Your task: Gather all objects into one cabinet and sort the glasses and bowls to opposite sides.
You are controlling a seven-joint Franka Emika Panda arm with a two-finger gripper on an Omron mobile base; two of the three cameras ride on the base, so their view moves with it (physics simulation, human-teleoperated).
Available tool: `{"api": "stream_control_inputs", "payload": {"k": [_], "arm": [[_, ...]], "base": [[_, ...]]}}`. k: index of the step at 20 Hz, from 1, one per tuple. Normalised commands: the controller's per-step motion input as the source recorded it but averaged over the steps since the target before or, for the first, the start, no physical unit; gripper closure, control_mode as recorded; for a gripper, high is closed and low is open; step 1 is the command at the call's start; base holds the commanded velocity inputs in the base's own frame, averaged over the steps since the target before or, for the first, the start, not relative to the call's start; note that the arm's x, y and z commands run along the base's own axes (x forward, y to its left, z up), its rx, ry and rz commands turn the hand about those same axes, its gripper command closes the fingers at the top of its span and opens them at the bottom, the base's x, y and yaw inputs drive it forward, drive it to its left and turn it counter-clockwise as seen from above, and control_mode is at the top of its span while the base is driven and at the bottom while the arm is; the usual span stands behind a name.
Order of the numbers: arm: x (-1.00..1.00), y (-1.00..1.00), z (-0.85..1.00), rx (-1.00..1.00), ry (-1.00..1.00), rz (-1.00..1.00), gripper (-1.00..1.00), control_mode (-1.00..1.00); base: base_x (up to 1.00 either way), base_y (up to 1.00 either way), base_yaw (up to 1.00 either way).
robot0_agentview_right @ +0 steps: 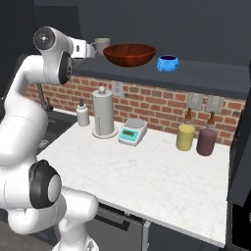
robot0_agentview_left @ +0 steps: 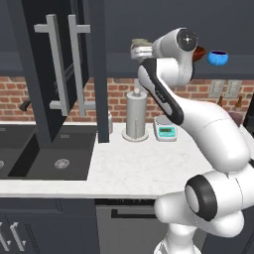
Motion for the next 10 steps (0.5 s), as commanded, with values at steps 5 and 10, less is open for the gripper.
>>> {"api": "stream_control_inputs", "payload": {"k": [5,10], "arm": [[0.14,0.15,0.00,0.00,0.00,0.00,1.00,-1.00],[0.20,0.18,0.00,0.00,0.00,0.00,1.00,-1.00]], "base": [[0.00,0.00,0.00],[0.00,0.00,0.00]]}}
